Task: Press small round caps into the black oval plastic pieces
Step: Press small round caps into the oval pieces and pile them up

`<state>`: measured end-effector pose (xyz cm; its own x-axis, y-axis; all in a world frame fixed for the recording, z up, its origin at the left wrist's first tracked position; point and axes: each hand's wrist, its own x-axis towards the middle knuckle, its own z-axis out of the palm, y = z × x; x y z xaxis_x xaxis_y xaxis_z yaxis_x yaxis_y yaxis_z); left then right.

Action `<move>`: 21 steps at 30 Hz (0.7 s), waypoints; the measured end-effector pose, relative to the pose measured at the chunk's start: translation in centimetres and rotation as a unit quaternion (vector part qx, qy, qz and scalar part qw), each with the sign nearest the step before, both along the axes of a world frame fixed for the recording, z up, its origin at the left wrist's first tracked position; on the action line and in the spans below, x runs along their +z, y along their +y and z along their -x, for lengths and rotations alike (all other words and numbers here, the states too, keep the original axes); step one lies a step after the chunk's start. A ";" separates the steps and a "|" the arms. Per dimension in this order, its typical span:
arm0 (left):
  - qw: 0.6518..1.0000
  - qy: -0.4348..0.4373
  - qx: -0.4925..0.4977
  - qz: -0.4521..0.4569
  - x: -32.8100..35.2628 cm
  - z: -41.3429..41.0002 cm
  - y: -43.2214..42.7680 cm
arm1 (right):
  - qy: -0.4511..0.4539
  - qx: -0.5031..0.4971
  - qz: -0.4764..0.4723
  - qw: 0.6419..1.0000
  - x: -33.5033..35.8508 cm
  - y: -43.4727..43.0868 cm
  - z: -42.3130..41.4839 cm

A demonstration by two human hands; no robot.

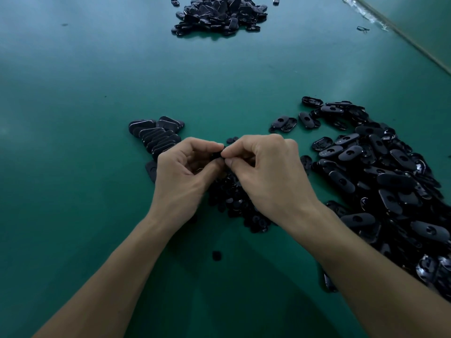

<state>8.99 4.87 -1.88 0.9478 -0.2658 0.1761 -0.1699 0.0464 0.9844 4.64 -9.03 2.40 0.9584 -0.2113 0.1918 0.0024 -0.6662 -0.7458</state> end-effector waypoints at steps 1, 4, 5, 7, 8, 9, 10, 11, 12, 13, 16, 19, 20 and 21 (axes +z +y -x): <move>1.000 0.000 0.005 0.004 0.0 0.0 0.0 | -0.007 -0.008 -0.001 1.000 0.0 0.1 -0.1; 1.000 0.003 0.015 0.014 0.1 0.0 -0.1 | -0.021 -0.026 -0.005 0.999 -0.1 0.2 -0.2; 1.000 0.005 0.015 0.018 0.1 0.1 -0.2 | -0.023 -0.030 -0.005 0.999 -0.1 0.2 -0.2; 1.000 0.007 0.016 0.023 0.1 0.1 -0.2 | -0.028 -0.035 -0.002 0.999 -0.2 0.3 -0.1; 0.999 0.008 0.017 0.026 0.1 0.1 -0.2 | -0.032 -0.035 -0.001 0.999 -0.3 0.4 0.0; 0.999 0.010 0.019 0.029 0.1 0.1 -0.2 | -0.035 -0.034 -0.001 0.999 -0.4 0.4 0.0; 0.999 0.013 0.020 0.033 0.0 0.1 -0.2 | -0.036 -0.033 0.000 0.999 -0.4 0.5 0.0; 0.999 0.017 0.021 0.036 0.0 0.1 -0.2 | -0.034 -0.032 0.003 0.999 -0.5 0.5 0.1; 0.999 0.019 0.022 0.037 0.0 0.0 -0.2 | -0.032 -0.030 0.005 0.999 -0.6 0.4 0.1; 0.999 0.020 0.021 0.036 0.0 0.0 -0.2 | -0.031 -0.026 0.005 0.999 -0.6 0.4 0.1; 0.999 0.024 0.015 0.029 0.0 0.0 -0.2 | -0.027 -0.016 -0.008 0.999 -0.7 0.2 0.0; 1.000 0.020 0.005 0.020 0.0 0.0 -0.1 | -0.015 -0.006 -0.034 0.999 -0.7 0.2 0.0; 1.000 0.019 0.002 0.017 0.0 0.0 -0.1 | -0.012 -0.004 -0.040 0.999 -0.6 0.2 0.0; 1.000 0.017 0.000 0.016 0.0 0.0 -0.1 | -0.012 -0.003 -0.045 0.999 -0.6 0.2 0.0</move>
